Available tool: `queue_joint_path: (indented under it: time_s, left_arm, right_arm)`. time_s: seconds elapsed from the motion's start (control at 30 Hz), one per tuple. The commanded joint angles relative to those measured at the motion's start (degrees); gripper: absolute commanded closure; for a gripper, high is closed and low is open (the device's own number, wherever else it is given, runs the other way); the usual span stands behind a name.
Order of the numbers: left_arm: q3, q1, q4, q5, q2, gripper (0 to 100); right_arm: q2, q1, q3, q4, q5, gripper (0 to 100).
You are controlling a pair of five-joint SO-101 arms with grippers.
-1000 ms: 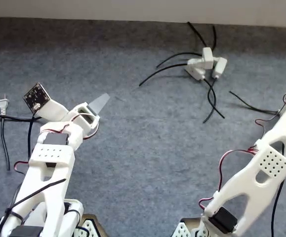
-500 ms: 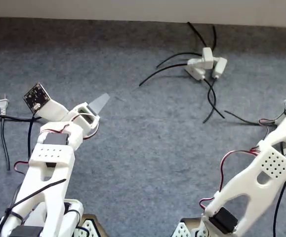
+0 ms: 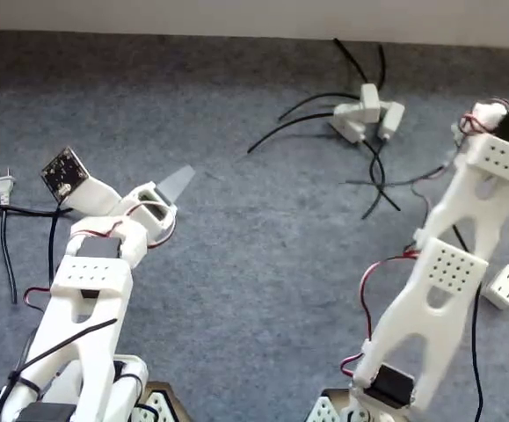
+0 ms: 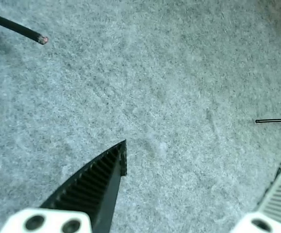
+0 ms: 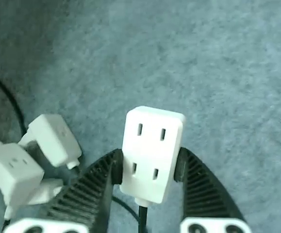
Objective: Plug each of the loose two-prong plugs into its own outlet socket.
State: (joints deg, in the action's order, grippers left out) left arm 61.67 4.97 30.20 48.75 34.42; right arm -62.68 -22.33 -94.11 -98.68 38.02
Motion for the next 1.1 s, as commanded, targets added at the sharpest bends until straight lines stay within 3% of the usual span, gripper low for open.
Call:
queue_joint_path:
  time_s: [0.0,0.2,0.63,0.93,1.07]
  left_arm:
    - [-1.9,4.2,-2.5,-0.4,1.2,55]
    - [-1.5,9.4,-6.0,-0.2,0.8,55]
    - [-4.4,12.7,-6.2,0.0,0.9,55]
    - [-4.4,17.9,-11.9,-0.1,0.8,55]
    - [-5.1,18.2,-12.4,-0.4,0.7,55]
  right_arm:
    - [4.8,8.8,-0.7,-2.5,-1.1,88.6]
    - [4.8,21.0,2.5,-2.5,7.6,88.6]
    - [4.8,44.1,2.9,-2.5,15.9,88.6]
    - [4.1,53.2,2.9,-2.4,16.4,88.6]
    - [1.5,54.8,5.0,-2.4,20.7,88.6]
